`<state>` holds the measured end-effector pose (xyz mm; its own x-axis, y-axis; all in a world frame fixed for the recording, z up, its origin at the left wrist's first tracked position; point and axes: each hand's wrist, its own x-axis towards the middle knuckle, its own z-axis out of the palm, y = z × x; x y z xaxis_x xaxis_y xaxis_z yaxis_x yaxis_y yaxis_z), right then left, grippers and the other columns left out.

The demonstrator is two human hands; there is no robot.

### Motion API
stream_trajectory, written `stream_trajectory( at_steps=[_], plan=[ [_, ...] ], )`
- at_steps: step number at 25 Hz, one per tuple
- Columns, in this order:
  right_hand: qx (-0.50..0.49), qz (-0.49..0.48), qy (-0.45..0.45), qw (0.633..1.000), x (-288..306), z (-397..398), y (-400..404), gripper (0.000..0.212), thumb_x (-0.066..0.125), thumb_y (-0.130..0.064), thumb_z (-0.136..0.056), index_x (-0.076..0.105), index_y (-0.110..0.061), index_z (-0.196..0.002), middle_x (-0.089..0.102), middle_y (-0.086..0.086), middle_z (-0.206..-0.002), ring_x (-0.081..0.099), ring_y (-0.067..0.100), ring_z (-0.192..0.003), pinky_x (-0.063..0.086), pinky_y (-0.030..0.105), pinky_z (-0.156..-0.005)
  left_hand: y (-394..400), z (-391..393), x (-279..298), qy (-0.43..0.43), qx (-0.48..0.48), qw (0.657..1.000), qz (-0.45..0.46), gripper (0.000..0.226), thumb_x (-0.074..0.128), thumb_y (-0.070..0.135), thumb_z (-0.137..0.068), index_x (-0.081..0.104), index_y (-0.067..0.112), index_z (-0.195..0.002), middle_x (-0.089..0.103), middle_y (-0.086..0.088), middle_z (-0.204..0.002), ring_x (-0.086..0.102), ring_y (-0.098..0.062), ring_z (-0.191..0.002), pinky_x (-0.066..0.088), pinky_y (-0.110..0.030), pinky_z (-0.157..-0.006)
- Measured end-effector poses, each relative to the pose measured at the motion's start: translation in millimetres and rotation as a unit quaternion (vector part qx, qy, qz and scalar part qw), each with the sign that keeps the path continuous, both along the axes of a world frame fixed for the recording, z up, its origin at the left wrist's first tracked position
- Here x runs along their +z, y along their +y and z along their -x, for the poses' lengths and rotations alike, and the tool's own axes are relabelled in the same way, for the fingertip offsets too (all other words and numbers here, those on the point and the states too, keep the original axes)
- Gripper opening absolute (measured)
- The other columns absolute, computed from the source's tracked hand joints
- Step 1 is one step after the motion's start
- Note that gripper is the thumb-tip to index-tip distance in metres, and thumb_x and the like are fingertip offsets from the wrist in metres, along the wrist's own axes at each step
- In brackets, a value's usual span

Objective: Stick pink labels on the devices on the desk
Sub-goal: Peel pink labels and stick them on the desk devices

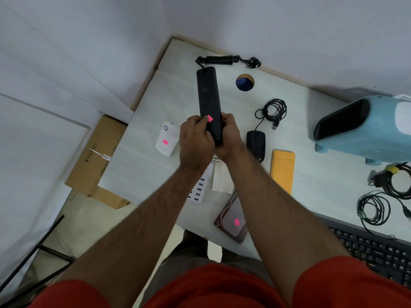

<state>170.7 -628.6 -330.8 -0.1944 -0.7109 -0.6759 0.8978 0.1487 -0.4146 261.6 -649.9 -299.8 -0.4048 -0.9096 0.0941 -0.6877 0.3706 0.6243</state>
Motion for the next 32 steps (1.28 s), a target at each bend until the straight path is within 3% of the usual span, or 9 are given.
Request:
stream_trajectory(
  at_steps=[6,10,13,17,20,22,24,28,32],
  plan=[
    [0.004,-0.031,0.038,0.999,-9,9,-1,0.048,0.04,-0.04,-0.099,0.056,-0.006,-0.128,0.064,0.013,-0.098,0.064,0.024,-0.091,0.056,0.036,-0.078,4,-3,-2,0.021,-0.059,0.998,0.01,0.04,0.038,0.015,-0.093,0.066,0.002,-0.12,0.069,-0.017,-0.109,0.063,-0.029,-0.097,0.046,-0.026,-0.088],
    [0.044,-0.061,0.139,0.987,-9,14,-4,0.036,0.043,-0.038,-0.099,0.063,-0.01,-0.111,0.064,0.008,-0.085,0.062,0.022,-0.079,0.051,0.035,-0.068,-5,3,-3,0.054,0.002,0.996,-0.077,0.037,0.041,0.009,-0.089,0.069,0.001,-0.113,0.071,-0.016,-0.107,0.064,-0.027,-0.099,0.048,-0.027,-0.087],
    [0.127,-0.099,0.376,0.913,-21,19,-10,0.032,0.053,-0.028,-0.097,0.062,-0.016,-0.126,0.065,-0.004,-0.088,0.061,0.014,-0.08,0.052,0.03,-0.075,-20,12,-12,0.065,0.115,0.976,-0.172,0.032,0.045,0.005,-0.092,0.068,0.006,-0.114,0.07,-0.011,-0.115,0.062,-0.025,-0.11,0.046,-0.029,-0.098],
    [0.216,-0.196,0.552,0.781,-56,22,-9,0.066,0.07,-0.039,-0.08,0.053,-0.03,-0.143,0.067,0.005,-0.121,0.062,0.024,-0.11,0.049,0.034,-0.099,-45,32,-19,0.104,0.169,0.914,-0.353,0.027,0.045,0.007,-0.089,0.065,0.016,-0.105,0.067,-0.009,-0.113,0.062,-0.029,-0.107,0.052,-0.044,-0.097],
    [0.255,-0.222,0.635,0.694,-63,25,-14,0.066,0.069,-0.031,-0.087,0.045,-0.031,-0.149,0.053,0.013,-0.126,0.049,0.033,-0.113,0.041,0.035,-0.095,-54,41,-21,0.105,0.166,0.889,-0.414,0.023,0.045,0.005,-0.092,0.062,0.017,-0.103,0.062,-0.004,-0.102,0.062,-0.027,-0.101,0.053,-0.038,-0.09],
    [0.262,-0.22,0.669,0.659,-60,29,-22,0.069,0.069,-0.028,-0.088,0.042,-0.028,-0.151,0.052,0.015,-0.126,0.049,0.035,-0.113,0.043,0.041,-0.094,-60,43,-29,0.106,0.174,0.867,-0.454,0.032,0.043,0.006,-0.095,0.06,0.005,-0.121,0.061,-0.004,-0.113,0.06,-0.023,-0.105,0.05,-0.034,-0.093],
    [0.287,-0.228,0.677,0.638,-57,34,-26,0.071,0.069,-0.027,-0.087,0.04,-0.027,-0.151,0.054,0.016,-0.127,0.05,0.036,-0.113,0.044,0.042,-0.093,-63,41,-40,0.106,0.19,0.858,-0.465,0.037,0.041,0.01,-0.093,0.059,0.007,-0.125,0.062,-0.011,-0.124,0.06,-0.029,-0.113,0.049,-0.043,-0.1],
    [0.213,-0.244,0.677,0.661,-37,21,-1,0.054,0.065,-0.024,-0.087,0.055,-0.018,-0.139,0.059,0.014,-0.124,0.054,0.032,-0.112,0.044,0.038,-0.092,-44,32,-34,0.09,0.176,0.887,-0.418,0.016,0.047,0.018,-0.082,0.06,0.017,-0.073,0.063,-0.01,-0.083,0.057,-0.025,-0.075,0.054,-0.041,-0.074],
    [0.073,-0.291,0.6,0.742,-14,-13,63,0.025,0.062,-0.023,-0.088,0.069,-0.016,-0.111,0.068,0.005,-0.104,0.063,0.025,-0.098,0.043,0.028,-0.075,-1,14,-23,0.039,0.106,0.923,-0.368,0.02,0.053,0.019,-0.082,0.066,0.007,-0.074,0.07,-0.01,-0.078,0.066,-0.031,-0.076,0.057,-0.042,-0.071]
  ],
)
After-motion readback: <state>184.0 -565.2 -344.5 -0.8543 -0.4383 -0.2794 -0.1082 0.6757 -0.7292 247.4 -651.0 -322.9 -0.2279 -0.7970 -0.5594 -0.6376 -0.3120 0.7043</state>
